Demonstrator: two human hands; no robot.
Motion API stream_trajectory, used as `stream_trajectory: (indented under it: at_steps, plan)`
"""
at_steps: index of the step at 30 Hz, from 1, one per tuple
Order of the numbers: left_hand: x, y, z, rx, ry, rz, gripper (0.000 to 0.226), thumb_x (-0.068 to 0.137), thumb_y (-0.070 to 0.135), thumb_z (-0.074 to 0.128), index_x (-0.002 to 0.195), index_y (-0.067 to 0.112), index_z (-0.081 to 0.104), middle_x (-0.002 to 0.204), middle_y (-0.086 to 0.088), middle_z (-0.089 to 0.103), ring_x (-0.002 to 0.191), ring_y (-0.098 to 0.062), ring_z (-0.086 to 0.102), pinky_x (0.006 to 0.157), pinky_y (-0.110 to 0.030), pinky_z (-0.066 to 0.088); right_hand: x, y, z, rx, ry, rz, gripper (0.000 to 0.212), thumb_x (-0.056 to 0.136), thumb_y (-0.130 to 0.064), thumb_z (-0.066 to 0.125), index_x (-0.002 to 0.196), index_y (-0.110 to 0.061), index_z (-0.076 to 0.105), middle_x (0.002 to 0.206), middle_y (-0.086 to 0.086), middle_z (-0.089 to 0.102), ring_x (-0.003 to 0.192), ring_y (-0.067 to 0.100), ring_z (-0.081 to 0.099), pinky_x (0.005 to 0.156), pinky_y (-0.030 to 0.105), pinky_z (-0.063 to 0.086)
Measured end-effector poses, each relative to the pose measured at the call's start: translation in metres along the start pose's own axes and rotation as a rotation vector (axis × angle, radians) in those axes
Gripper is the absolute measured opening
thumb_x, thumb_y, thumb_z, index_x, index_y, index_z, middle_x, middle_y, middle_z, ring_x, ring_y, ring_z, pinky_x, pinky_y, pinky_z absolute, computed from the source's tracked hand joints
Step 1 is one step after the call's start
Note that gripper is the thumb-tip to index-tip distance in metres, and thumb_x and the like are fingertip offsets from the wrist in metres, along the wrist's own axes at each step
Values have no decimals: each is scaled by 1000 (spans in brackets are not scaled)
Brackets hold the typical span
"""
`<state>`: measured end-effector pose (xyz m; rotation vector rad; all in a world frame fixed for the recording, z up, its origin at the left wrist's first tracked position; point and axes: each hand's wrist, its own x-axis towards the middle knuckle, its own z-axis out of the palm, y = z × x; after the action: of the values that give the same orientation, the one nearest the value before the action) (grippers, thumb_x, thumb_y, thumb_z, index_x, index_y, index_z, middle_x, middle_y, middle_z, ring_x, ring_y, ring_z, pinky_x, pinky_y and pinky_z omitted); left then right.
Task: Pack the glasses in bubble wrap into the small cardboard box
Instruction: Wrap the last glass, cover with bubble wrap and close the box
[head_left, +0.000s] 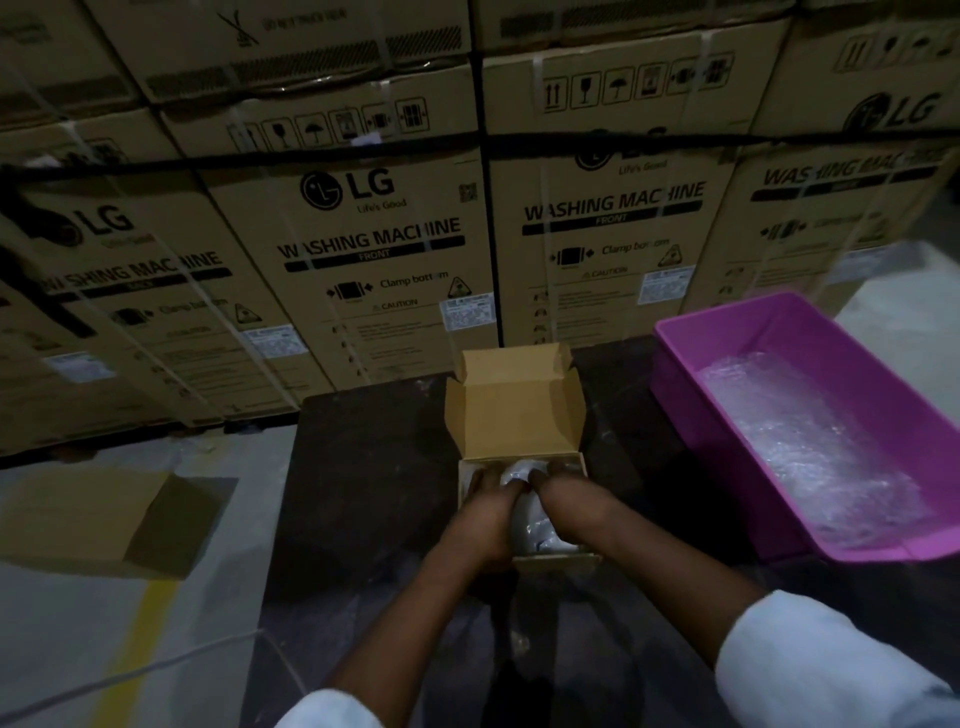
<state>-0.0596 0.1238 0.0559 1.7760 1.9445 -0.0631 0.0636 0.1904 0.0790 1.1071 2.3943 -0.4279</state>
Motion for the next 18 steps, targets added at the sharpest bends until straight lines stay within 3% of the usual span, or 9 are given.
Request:
stream_trajectory:
  at_steps: [5,8,13,15,18]
  plan:
    - [10,2,-9,-125,-3,-61,83,79,37,70,148,33,23,156,-8,11,146,-31,11,117,-40,22,-5,5,-2,13,62,-31,73,88,-15,59,149,-16,18,148,18,30,132,33,39,105,38,39]
    - [2,5,-11,-182,86,-65,65,84,13,61,143,21,37,156,-10,15,142,-31,22,113,-42,31,-16,10,-4,33,141,-46,69,87,-17,62,146,-19,25,144,15,34,125,32,46,98,38,44]
    - [-13,7,-4,-107,224,-83,65,78,22,65,138,18,41,146,-12,31,122,-33,49,97,-39,46,-29,8,2,86,176,-9,58,84,-10,64,135,-14,37,135,15,37,114,34,55,89,38,48]
    - [-14,9,-3,-119,189,-104,69,77,28,68,139,18,40,148,-14,28,125,-35,47,99,-38,45,-28,1,6,130,169,13,60,83,-9,65,136,-14,36,137,15,34,118,35,52,91,38,47]
    - [-12,17,-4,-138,109,-136,79,78,32,67,146,22,29,157,-17,5,142,-39,21,112,-38,34,-27,-5,9,165,150,46,65,85,-10,63,142,-14,31,144,16,27,123,35,48,96,38,45]
